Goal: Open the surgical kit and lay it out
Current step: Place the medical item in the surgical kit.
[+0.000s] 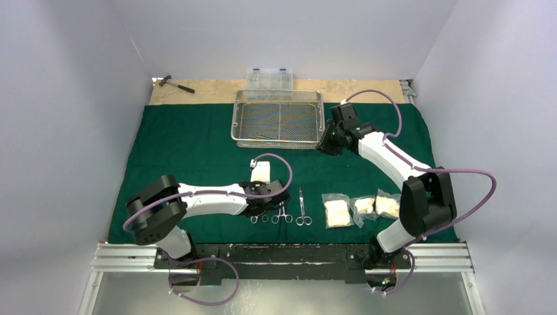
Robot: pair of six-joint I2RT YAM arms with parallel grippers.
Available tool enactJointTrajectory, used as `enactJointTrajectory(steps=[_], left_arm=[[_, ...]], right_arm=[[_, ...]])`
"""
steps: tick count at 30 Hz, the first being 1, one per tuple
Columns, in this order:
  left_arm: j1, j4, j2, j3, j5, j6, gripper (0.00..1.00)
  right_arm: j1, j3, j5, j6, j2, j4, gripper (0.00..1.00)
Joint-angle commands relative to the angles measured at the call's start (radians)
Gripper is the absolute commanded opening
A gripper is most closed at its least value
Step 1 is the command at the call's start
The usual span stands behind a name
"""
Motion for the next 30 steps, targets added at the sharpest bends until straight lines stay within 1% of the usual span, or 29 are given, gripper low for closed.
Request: enactJointTrajectory(steps=[1, 3, 6, 10, 21, 25, 27, 30], left_arm=[[-0.009, -0.003, 0.015, -0.009, 0.013, -0.045, 0.00], [-0.009, -0.002, 0.022, -0.007, 0.022, -0.043, 0.00], [-0.009, -0.006, 0.020, -0.003, 0.031, -0.037, 0.07], [-0.009, -0.046, -0.001, 0.018, 0.008, -0.043, 0.17], [-0.009, -0.105, -0.058, 0.088, -0.017, -0.021, 0.31], [-0.009, -0.131, -0.100, 0.154, -0.051, 0.043, 0.41], [-0.007, -0.137, -0.118, 0.204, -0.074, 0.100, 0.46], [0.015, -0.121, -0.143, 0.279, -0.081, 0.214, 0.56]], right_arm=[[-0.001, -0.001, 0.013, 0.009, -0.036, 0.024, 0.26], [-0.001, -0.005, 0.010, 0.009, -0.037, 0.026, 0.26], [-0.001, -0.014, 0.010, 0.009, -0.043, 0.030, 0.26], [0.000, -0.023, 0.022, 0.006, -0.061, 0.029, 0.26], [0.000, -0.015, 0.019, 0.001, -0.093, 0.037, 0.26], [0.000, 0.009, 0.008, 0.000, -0.104, 0.025, 0.27], [0.000, 0.022, 0.001, -0.004, -0.111, 0.021, 0.28], [0.000, 0.049, -0.012, -0.022, -0.115, 0.021, 0.29]])
